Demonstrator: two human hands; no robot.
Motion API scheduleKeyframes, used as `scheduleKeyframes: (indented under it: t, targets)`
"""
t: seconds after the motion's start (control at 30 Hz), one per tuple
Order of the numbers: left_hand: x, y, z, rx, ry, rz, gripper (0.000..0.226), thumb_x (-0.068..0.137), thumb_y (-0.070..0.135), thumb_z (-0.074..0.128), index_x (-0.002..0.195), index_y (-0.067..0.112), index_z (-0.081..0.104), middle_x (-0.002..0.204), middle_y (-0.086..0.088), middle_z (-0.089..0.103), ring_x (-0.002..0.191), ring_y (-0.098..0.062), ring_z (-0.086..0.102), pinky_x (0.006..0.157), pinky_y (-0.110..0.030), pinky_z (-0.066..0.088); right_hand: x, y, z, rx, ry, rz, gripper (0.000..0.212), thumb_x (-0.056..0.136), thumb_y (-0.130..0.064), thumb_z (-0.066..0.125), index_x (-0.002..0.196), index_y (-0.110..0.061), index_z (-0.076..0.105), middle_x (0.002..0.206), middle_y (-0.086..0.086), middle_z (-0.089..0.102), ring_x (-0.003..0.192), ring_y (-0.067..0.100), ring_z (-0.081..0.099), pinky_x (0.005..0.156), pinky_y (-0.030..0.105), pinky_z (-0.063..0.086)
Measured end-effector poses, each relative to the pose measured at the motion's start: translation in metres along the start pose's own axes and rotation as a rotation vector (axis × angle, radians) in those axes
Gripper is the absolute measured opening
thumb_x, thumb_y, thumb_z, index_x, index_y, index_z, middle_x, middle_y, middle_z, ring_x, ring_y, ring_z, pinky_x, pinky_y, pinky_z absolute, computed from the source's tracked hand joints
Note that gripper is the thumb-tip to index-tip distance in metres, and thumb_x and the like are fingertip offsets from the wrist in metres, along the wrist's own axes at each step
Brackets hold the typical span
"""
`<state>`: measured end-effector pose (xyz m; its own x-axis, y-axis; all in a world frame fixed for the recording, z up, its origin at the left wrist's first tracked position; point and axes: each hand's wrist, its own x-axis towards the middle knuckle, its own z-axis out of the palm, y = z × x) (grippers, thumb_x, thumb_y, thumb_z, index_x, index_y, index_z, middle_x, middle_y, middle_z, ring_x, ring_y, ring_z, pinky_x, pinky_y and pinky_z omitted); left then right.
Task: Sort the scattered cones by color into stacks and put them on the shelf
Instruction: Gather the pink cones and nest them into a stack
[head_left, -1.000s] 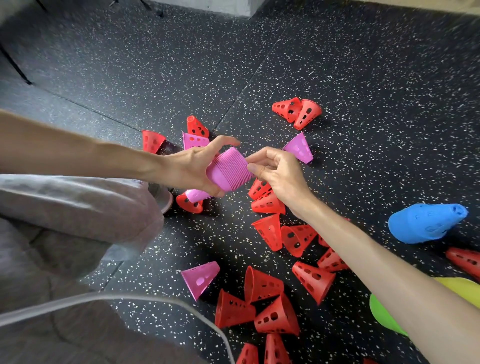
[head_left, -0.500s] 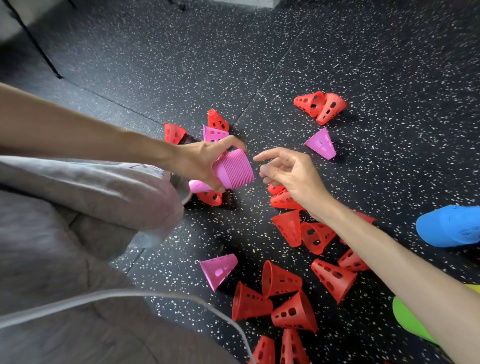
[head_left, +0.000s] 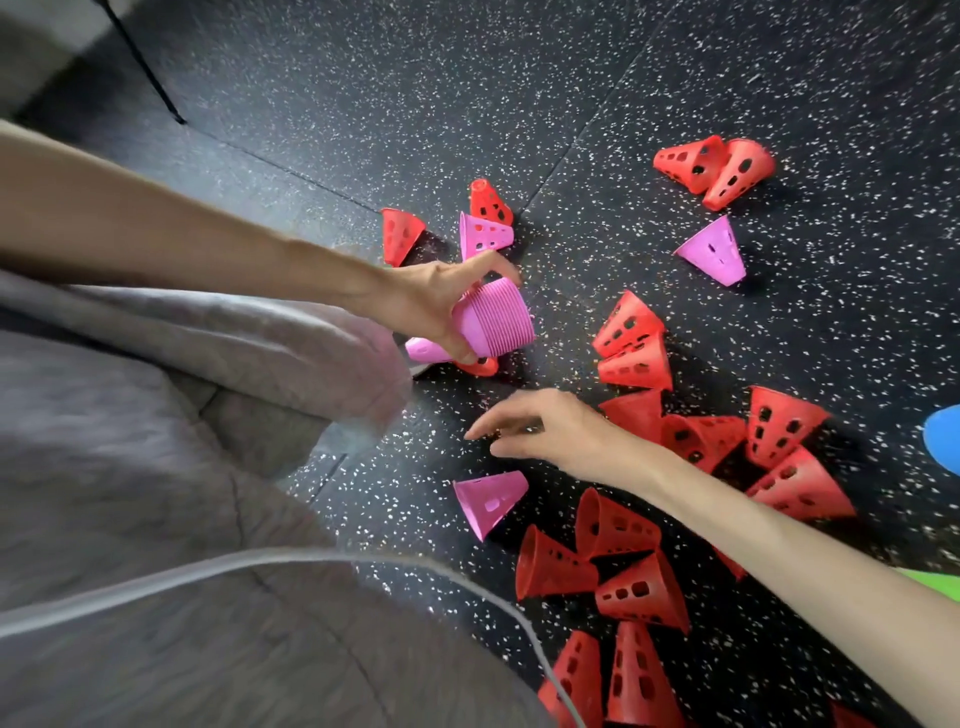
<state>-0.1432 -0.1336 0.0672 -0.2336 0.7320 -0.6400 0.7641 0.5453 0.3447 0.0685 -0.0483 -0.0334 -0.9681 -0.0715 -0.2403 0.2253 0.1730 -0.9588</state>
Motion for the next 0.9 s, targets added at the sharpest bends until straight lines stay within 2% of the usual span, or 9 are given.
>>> scheduleKeyframes:
  t: [0.1,0.23,0.27,0.37,0.47,0.57,0.6,0.73,0.9]
  targets:
    - [-0.003,0.000,0.001,0.008,0.011,-0.010,0.096,0.075,0.027,0.089,0.141,0.049,0.022,0.124,-0.001,0.059,0.112,-0.023,0.059,0.090,-0.046,0.051,-0.001,0.007,0.008,-0.086,-0.097,0.026,0.030,0.092,-0.018,0.074,0.118,-0.033,0.075,0.119,-0.020,0.066,0.113,0.003,0.061,0.100,0.025,0.047]
    - [-0.005,0.000,0.001,0.011,0.009,-0.018,0.094,0.076,0.024,0.088,0.141,0.047,0.024,0.123,-0.001,0.058,0.113,-0.023,0.059,0.092,-0.047,0.051,-0.004,0.012,0.017,-0.203,-0.200,0.022,0.039,0.094,-0.021,0.072,0.131,-0.034,0.069,0.147,-0.008,0.053,0.136,0.004,0.045,0.099,0.001,0.026]
    - [-0.006,0.001,0.001,0.010,0.003,-0.021,0.094,0.076,0.024,0.088,0.141,0.047,0.024,0.123,-0.001,0.058,0.112,-0.023,0.060,0.092,-0.047,0.051,-0.005,0.014,0.020,-0.260,-0.239,0.023,0.042,0.096,-0.021,0.070,0.135,-0.035,0.065,0.153,-0.006,0.047,0.141,0.007,0.039,0.101,0.001,0.023]
    - [-0.007,0.003,0.001,0.015,-0.005,-0.018,0.093,0.077,0.024,0.087,0.141,0.046,0.023,0.124,0.000,0.057,0.107,-0.020,0.060,0.092,-0.050,0.052,-0.007,0.019,0.029,-0.415,-0.357,0.060,0.052,0.100,-0.018,0.062,0.146,-0.043,0.052,0.162,-0.001,0.036,0.149,0.016,0.031,0.118,0.025,0.022]
    - [-0.007,0.006,0.003,-0.014,-0.017,-0.024,0.094,0.077,0.022,0.088,0.141,0.047,0.023,0.127,-0.002,0.056,0.100,-0.016,0.062,0.085,-0.056,0.057,-0.010,0.025,0.034,-0.388,-0.360,0.097,0.061,0.100,-0.010,0.058,0.148,-0.046,0.047,0.156,-0.006,0.043,0.135,0.012,0.051,0.116,0.031,0.034]
    - [-0.006,0.009,0.004,-0.012,-0.029,-0.017,0.094,0.076,0.025,0.088,0.139,0.049,0.023,0.125,-0.001,0.055,0.100,-0.020,0.062,0.078,-0.062,0.057,-0.011,0.032,0.036,-0.484,-0.289,0.084,0.061,0.097,-0.018,0.064,0.145,-0.050,0.042,0.137,-0.006,0.054,0.123,0.018,0.056,0.108,0.041,0.043]
    - [-0.006,0.010,0.004,-0.003,-0.031,-0.014,0.093,0.076,0.026,0.088,0.139,0.048,0.023,0.127,-0.002,0.055,0.099,-0.018,0.062,0.077,-0.059,0.058,-0.011,0.034,0.036,-0.526,-0.257,0.078,0.058,0.096,-0.021,0.066,0.143,-0.048,0.043,0.130,-0.004,0.056,0.119,0.021,0.057,0.104,0.042,0.045]
    - [0.000,0.012,0.005,0.001,-0.022,0.005,0.094,0.079,0.022,0.086,0.145,0.042,0.022,0.135,-0.003,0.052,0.093,-0.005,0.056,0.066,-0.024,0.045,-0.014,0.036,0.034,-0.615,-0.122,0.053,0.050,0.092,-0.028,0.072,0.132,-0.038,0.044,0.123,-0.004,0.053,0.112,0.022,0.057,0.095,0.046,0.049]
    - [0.000,0.009,0.005,-0.036,-0.036,-0.006,0.095,0.078,0.018,0.087,0.144,0.041,0.022,0.131,-0.005,0.055,0.098,-0.007,0.058,0.070,-0.026,0.051,-0.015,0.038,0.022,-0.568,0.064,0.041,0.038,0.087,-0.037,0.077,0.105,-0.035,0.044,0.111,-0.009,0.053,0.101,0.018,0.060,0.086,0.042,0.050]
